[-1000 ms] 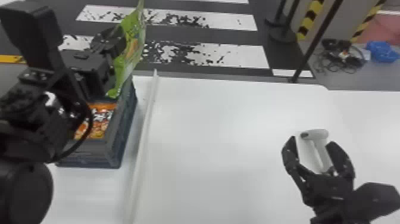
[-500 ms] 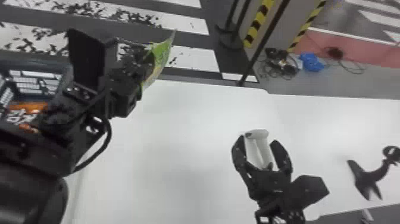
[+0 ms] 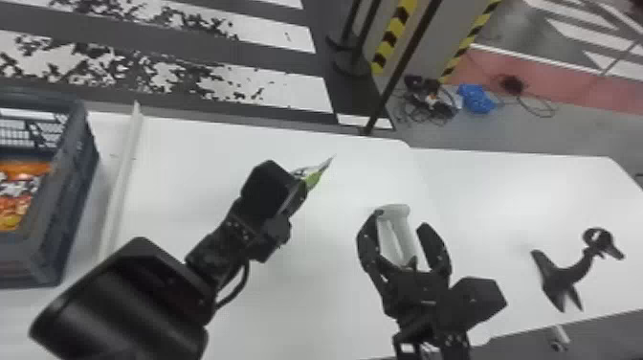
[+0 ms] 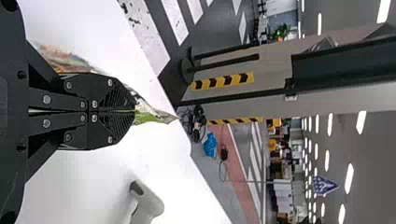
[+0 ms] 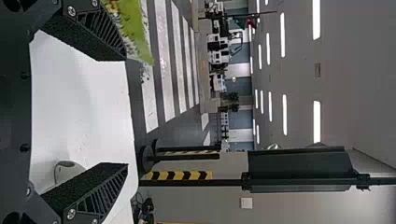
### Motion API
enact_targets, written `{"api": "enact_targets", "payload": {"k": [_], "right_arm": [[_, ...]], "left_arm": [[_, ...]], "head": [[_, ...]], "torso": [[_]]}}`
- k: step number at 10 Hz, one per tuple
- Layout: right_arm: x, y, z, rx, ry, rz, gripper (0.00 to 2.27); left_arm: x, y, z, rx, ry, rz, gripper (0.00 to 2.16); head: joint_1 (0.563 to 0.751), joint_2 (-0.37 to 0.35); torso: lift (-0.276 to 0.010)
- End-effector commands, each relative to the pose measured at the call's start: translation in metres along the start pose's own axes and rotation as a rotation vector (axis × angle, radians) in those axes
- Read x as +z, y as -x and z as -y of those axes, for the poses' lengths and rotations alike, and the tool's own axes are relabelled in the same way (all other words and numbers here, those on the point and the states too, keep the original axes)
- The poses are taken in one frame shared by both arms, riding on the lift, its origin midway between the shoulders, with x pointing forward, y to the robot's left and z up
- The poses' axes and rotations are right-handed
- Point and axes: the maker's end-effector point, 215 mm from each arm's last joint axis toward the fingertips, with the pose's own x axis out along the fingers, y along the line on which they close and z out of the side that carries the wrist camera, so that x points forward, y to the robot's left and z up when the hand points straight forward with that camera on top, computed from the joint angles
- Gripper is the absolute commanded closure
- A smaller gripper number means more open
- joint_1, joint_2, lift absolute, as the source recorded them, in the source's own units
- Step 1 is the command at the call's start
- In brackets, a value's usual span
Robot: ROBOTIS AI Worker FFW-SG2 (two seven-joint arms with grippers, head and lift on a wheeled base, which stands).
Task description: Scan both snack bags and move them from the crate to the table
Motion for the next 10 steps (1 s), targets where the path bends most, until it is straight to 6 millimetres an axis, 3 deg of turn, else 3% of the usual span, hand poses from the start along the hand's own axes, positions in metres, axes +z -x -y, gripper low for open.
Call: {"api": "enact_targets", "payload": {"k": [1,2,3,5,7,9,10], "right_arm": [[-0.001,0.0,0.002,-0.004,0.0,-0.001,0.12],[-0.001,0.0,0.003,-0.007,-0.002,-0.001,0.12],[0.0,0.0,0.004,-0.009,-0.004,0.0,0.12],[-0.001,0.0,0.003,-0.008,-0.005,-0.002,0.12],[0.0,-0.001,0.003,-0.008,-0.007,0.002,0.12],[0.002,-0.001,0.004,-0.01,-0.024,0.008,0.12],[0.004,-0.003,0.003,-0.008,-0.026,0.01,0.12]], "left_arm": [[-0.031,-0.014,0.038,-0.053,-0.048,-0.043,2.02],[-0.043,-0.016,0.049,-0.064,-0.053,-0.061,1.4],[-0.05,-0.015,0.054,-0.073,-0.054,-0.07,0.04],[-0.044,-0.007,0.044,-0.036,-0.039,-0.037,0.03],[-0.003,0.012,0.03,0.004,-0.015,0.076,0.03],[0.016,0.042,-0.012,0.099,0.006,0.153,0.05],[0.013,0.057,-0.038,0.145,-0.001,0.155,0.05]], "head": [[0.695,-0.35],[0.695,-0.35],[0.695,-0.35],[0.695,-0.35],[0.695,-0.35],[0.695,-0.35],[0.695,-0.35]], "torso": [[-0.088],[-0.088],[-0.088],[-0.088],[-0.088],[-0.088],[-0.088]]}}
